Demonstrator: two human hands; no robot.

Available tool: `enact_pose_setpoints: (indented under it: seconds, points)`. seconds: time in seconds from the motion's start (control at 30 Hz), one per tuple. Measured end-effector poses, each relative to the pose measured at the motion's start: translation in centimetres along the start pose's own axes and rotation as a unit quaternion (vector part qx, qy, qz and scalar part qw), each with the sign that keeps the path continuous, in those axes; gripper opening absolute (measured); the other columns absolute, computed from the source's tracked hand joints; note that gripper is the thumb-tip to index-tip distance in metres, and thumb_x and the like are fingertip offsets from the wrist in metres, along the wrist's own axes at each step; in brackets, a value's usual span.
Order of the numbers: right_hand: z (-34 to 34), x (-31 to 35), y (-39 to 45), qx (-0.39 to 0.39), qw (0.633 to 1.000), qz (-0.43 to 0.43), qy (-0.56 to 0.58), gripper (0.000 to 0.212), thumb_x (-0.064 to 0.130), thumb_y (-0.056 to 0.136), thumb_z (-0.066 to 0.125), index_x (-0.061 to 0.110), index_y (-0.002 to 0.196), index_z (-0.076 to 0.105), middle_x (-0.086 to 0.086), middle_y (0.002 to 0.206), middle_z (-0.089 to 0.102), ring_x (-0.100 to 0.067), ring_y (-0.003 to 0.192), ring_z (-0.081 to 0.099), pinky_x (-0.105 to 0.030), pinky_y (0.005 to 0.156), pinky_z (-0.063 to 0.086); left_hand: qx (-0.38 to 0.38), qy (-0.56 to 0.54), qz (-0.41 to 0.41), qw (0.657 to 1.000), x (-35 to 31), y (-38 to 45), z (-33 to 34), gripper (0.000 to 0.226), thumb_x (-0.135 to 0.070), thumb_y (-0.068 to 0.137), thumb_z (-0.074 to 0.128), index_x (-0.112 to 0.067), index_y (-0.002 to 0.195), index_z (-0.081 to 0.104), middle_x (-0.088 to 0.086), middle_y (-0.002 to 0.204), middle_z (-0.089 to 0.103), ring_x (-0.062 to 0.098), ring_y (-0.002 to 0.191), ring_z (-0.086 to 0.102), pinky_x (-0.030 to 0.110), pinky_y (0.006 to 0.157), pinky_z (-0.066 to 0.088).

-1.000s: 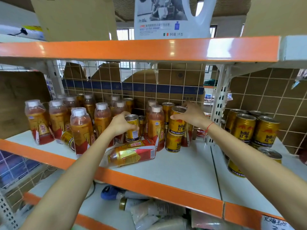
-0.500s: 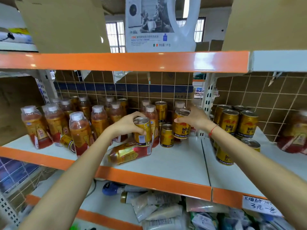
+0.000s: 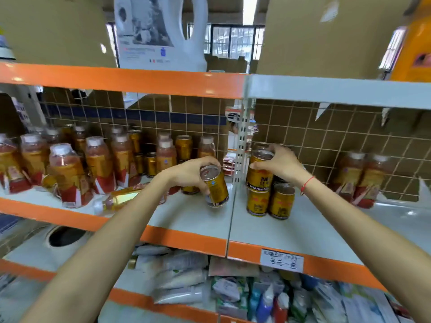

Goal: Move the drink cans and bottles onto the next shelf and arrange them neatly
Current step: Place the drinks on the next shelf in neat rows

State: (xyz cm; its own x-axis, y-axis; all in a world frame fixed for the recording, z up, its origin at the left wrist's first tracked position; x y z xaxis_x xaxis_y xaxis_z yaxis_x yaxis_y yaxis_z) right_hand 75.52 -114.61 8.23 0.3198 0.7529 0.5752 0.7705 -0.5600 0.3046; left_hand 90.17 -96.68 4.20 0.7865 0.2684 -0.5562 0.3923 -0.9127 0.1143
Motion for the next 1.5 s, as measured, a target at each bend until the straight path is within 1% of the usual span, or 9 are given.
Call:
enact_pose_setpoints:
  seconds: [0.2,0.37,0.63,0.77,0.93,1.03,1.13,1.27,1.5]
  points:
    - [-2.6,-4.4,-1.0,-0.017,0.999,0.027,0.020,0.060,0.047,0.064,0.080,0.012,0.110,0.060,-0.006,0.108,0.065,-0.022,0.095,0.062,-0.039,0.080,0.054,-0.016,0.043,0.022,0.999,-4.4,2.8,1.7,0.073,-0.006,0.067,0.081,-0.028,0.127,0.045,-0.003,0.125,0.045,0.013,0.112,0.048,0.024,0.088,0.048]
    - [-3.3,-6.7,-1.0,-0.022,0.998,0.033,0.045,0.034,0.037,0.068,0.081,0.021,0.091,0.061,-0.002,0.099,0.067,-0.018,0.089,0.064,-0.035,0.076,0.054,-0.003,0.105,0.039,0.994,-6.5,5.4,1.7,0.077,-0.010,0.069,0.080,-0.029,0.133,0.043,-0.002,0.139,0.042,0.015,0.124,0.039,0.031,0.101,0.039]
    - [-3.4,-9.4,0.4,-0.035,0.997,0.064,0.037,0.044,0.046,0.066,0.078,0.017,0.096,0.063,-0.004,0.100,0.068,-0.020,0.091,0.064,-0.033,0.073,0.053,0.004,0.174,0.099,0.980,-8.5,9.1,2.6,0.069,-0.005,0.066,0.079,-0.024,0.126,0.051,-0.003,0.126,0.052,0.010,0.113,0.046,0.032,0.096,0.043]
    - [-3.1,-10.3,0.8,-0.032,0.997,0.063,0.037,0.066,0.058,0.057,0.076,0.013,0.105,0.065,-0.006,0.104,0.068,-0.021,0.092,0.064,-0.035,0.076,0.054,0.012,0.206,0.119,0.971,-9.3,10.5,3.3,0.065,-0.007,0.071,0.077,-0.023,0.128,0.050,-0.001,0.127,0.053,0.014,0.115,0.047,0.025,0.092,0.038]
    - [-2.8,-10.9,1.3,-0.025,0.996,0.059,0.058,0.045,0.039,0.072,0.078,0.012,0.106,0.064,-0.004,0.100,0.068,-0.018,0.088,0.064,-0.027,0.070,0.048,0.039,0.224,0.135,0.964,-10.4,11.2,4.2,0.055,-0.008,0.081,0.069,-0.020,0.131,0.049,0.002,0.130,0.053,0.016,0.120,0.047,0.027,0.096,0.038]
    - [-2.6,-11.0,1.5,-0.021,0.997,0.049,0.057,0.045,0.040,0.073,0.077,0.012,0.106,0.063,-0.004,0.102,0.068,-0.017,0.088,0.063,-0.027,0.071,0.048,0.060,0.209,0.104,0.971,-9.5,12.0,4.7,0.065,-0.008,0.081,0.069,-0.029,0.136,0.042,0.002,0.136,0.046,0.019,0.123,0.044,0.038,0.101,0.043]
    - [-2.6,-10.8,1.6,-0.005,0.997,0.039,0.061,0.048,0.038,0.074,0.077,0.011,0.111,0.062,-0.005,0.106,0.068,-0.018,0.092,0.063,-0.026,0.072,0.047,0.072,0.185,0.062,0.978,-8.7,12.5,5.6,0.077,-0.015,0.079,0.071,-0.037,0.142,0.032,0.002,0.139,0.037,0.021,0.124,0.040,0.034,0.095,0.043]
    - [-2.9,-10.8,1.7,0.062,0.996,0.034,0.057,0.050,0.023,0.074,0.079,0.010,0.118,0.058,-0.006,0.113,0.065,-0.016,0.093,0.059,-0.026,0.076,0.045,0.011,0.121,0.032,0.992,-8.4,12.5,6.4,0.069,-0.033,0.081,0.072,-0.040,0.139,0.036,0.008,0.140,0.033,0.028,0.127,0.035,0.044,0.103,0.042]
    - [-2.9,-10.8,1.6,0.036,0.998,0.012,0.054,0.067,0.021,0.071,0.081,0.012,0.130,0.051,-0.006,0.125,0.061,-0.021,0.110,0.059,-0.028,0.085,0.047,-0.036,0.014,0.058,0.998,-8.3,11.9,6.1,0.071,-0.017,0.085,0.070,-0.025,0.145,0.034,0.002,0.148,0.038,0.020,0.133,0.037,0.028,0.098,0.037]
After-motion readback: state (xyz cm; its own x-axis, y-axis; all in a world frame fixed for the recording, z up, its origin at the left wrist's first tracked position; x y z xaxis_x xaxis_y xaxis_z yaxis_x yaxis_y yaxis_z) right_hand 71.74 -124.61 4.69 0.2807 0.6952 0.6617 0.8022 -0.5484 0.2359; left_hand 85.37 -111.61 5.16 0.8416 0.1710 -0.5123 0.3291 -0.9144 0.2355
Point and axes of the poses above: each hand's wrist, its own y-axis towards the middle knuckle, its own z-axis out of the palm, x = y × z, the point moved 5 cm from there along y, towards the middle knuckle
